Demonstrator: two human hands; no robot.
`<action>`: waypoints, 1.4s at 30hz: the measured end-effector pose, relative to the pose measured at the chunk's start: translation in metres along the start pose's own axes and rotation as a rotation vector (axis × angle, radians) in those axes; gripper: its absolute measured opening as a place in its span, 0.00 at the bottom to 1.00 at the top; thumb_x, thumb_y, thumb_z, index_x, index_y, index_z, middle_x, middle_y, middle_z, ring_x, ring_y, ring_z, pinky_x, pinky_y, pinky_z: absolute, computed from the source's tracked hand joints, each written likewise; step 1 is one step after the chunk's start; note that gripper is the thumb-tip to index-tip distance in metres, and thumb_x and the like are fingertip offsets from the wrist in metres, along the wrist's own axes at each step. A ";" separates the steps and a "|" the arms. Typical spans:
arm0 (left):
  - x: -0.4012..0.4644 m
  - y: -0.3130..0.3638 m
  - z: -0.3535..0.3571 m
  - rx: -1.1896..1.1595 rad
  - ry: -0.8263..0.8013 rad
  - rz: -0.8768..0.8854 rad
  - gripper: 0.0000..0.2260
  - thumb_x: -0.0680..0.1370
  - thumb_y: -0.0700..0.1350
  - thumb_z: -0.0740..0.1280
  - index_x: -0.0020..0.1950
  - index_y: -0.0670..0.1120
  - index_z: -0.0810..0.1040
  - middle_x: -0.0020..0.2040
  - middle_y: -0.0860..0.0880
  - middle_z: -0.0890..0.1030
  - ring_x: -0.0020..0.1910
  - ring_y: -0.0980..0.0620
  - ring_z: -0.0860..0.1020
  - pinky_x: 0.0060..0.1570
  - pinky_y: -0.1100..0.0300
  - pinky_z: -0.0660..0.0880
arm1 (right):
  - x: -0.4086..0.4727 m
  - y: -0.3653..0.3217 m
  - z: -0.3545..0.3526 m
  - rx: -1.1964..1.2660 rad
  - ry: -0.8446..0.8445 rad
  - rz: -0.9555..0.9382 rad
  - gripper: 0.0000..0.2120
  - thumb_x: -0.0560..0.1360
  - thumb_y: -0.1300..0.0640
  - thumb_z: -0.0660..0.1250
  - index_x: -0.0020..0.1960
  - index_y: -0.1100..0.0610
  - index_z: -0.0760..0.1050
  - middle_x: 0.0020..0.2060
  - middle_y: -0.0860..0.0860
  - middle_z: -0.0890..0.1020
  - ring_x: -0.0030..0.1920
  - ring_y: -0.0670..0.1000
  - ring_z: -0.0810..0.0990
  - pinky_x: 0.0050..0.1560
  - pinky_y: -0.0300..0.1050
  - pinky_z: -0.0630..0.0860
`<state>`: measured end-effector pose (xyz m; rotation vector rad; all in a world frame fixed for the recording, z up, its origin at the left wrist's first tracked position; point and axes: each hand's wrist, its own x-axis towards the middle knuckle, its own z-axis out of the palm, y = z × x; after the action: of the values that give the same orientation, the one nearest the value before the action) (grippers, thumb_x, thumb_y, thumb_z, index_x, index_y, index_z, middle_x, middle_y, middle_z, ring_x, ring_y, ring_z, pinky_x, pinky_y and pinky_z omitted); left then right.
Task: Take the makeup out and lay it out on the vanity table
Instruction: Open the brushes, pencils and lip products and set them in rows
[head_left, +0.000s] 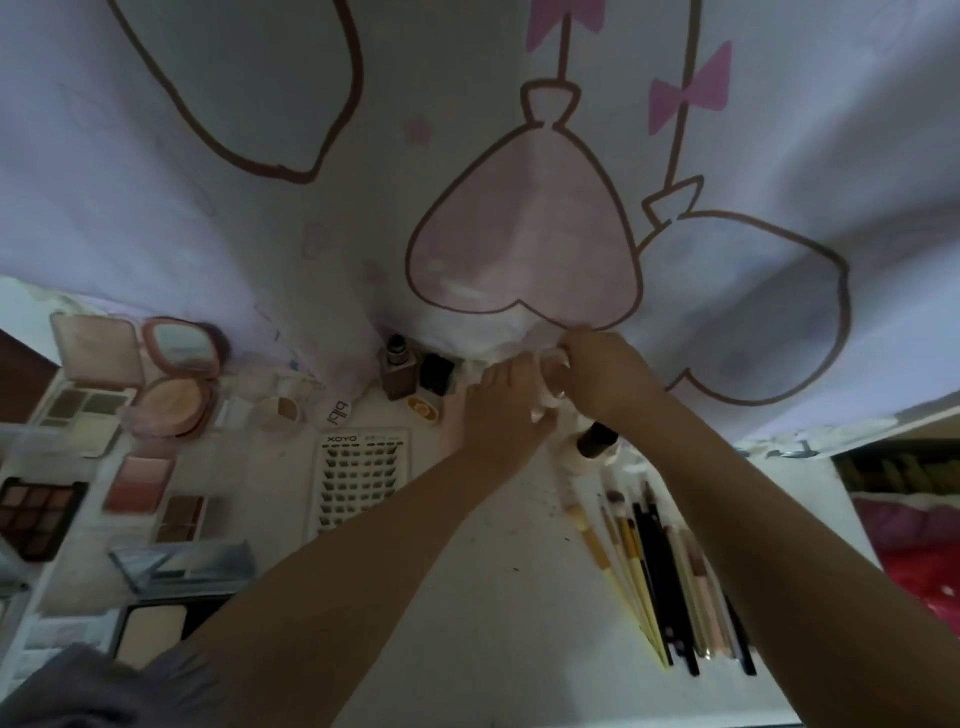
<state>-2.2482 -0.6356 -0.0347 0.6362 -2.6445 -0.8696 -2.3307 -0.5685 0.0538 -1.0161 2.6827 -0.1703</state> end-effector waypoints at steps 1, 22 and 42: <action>-0.001 0.000 -0.009 -0.009 0.055 0.026 0.26 0.68 0.50 0.65 0.64 0.41 0.68 0.56 0.42 0.78 0.56 0.42 0.77 0.53 0.52 0.76 | -0.004 -0.001 -0.008 0.076 0.020 -0.006 0.10 0.78 0.56 0.60 0.54 0.60 0.75 0.48 0.55 0.79 0.50 0.56 0.78 0.42 0.42 0.67; -0.071 0.014 -0.180 -0.568 -0.552 -0.102 0.12 0.78 0.46 0.65 0.58 0.41 0.76 0.49 0.42 0.82 0.44 0.47 0.80 0.39 0.57 0.78 | -0.093 -0.057 -0.057 0.422 -0.071 -0.353 0.15 0.80 0.47 0.56 0.48 0.58 0.72 0.41 0.53 0.79 0.43 0.52 0.78 0.47 0.48 0.75; -0.083 0.018 -0.222 -0.832 -0.848 -0.156 0.12 0.78 0.50 0.62 0.60 0.48 0.73 0.48 0.43 0.83 0.41 0.45 0.82 0.37 0.58 0.77 | -0.119 -0.045 -0.101 0.764 -0.506 -0.290 0.14 0.78 0.48 0.61 0.61 0.50 0.72 0.50 0.53 0.82 0.49 0.50 0.82 0.46 0.43 0.78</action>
<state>-2.0949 -0.6903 0.1385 0.2618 -2.4283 -2.5227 -2.2461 -0.5218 0.1835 -0.9953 1.7629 -0.7998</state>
